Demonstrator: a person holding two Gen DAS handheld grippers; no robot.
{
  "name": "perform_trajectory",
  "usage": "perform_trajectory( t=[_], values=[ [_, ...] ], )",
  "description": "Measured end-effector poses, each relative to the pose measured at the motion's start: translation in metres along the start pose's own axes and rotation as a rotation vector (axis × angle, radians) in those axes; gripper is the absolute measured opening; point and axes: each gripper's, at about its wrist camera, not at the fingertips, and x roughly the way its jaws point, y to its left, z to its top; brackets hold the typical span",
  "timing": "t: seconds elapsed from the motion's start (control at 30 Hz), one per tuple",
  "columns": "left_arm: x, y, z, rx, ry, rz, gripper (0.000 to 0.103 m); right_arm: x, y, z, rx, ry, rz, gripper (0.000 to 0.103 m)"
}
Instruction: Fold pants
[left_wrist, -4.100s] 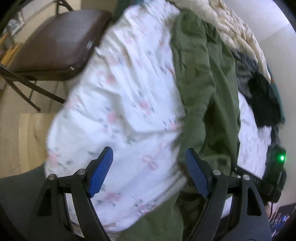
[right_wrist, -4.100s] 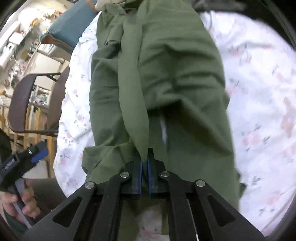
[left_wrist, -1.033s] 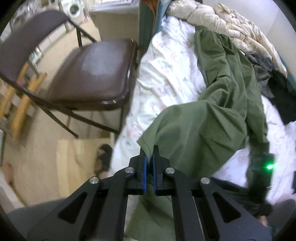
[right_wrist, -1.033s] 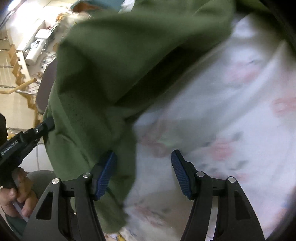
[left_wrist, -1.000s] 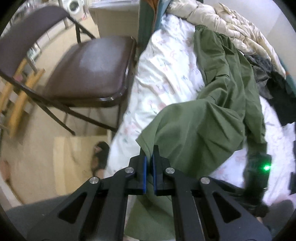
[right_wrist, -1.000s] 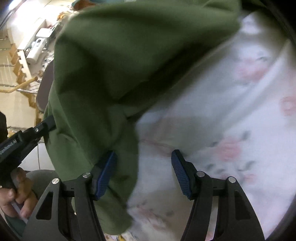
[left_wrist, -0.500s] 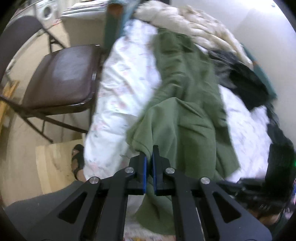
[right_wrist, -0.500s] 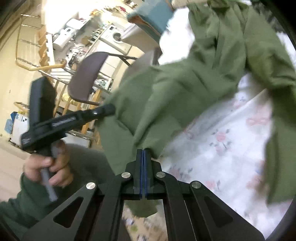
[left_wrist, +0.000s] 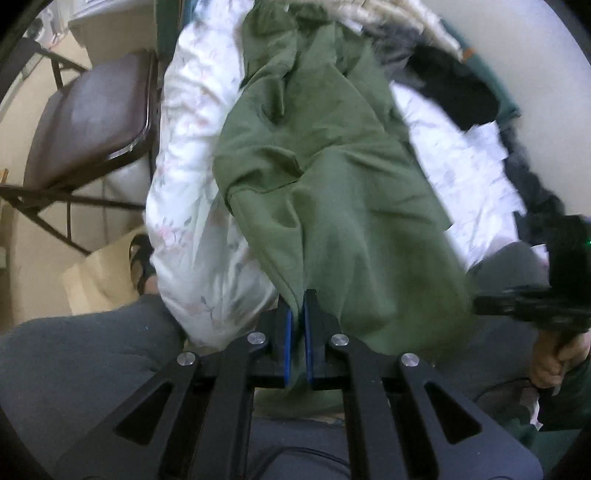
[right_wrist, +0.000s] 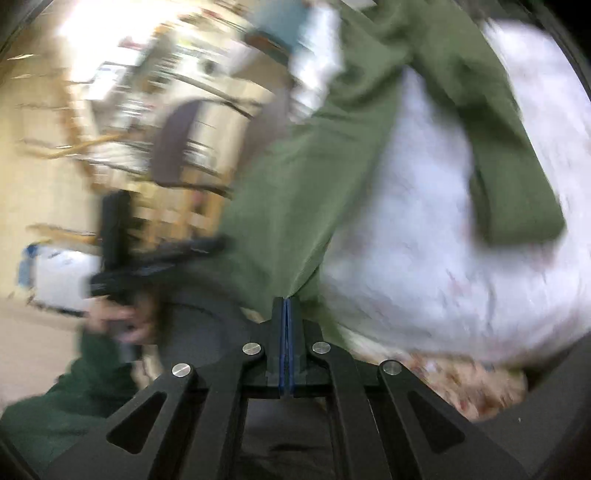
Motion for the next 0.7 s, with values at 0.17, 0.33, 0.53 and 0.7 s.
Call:
perform_trajectory(
  t=[0.17, 0.33, 0.53, 0.7],
  values=[
    [0.018, -0.016, 0.002, 0.076, 0.087, 0.098, 0.038, 0.055, -0.044, 0.004, 0.086, 0.149, -0.192, 0.005],
    [0.002, -0.007, 0.026, 0.036, 0.009, 0.115, 0.059, 0.058, -0.045, 0.011, 0.051, 0.215, -0.274, 0.005],
    [0.017, 0.007, 0.093, -0.005, -0.086, 0.142, 0.065, 0.038, -0.05, 0.052, 0.035, 0.075, -0.214, 0.006],
    [0.077, 0.008, 0.153, -0.007, -0.103, 0.22, 0.065, 0.059, -0.052, 0.102, -0.011, -0.038, -0.171, 0.006]
  ],
)
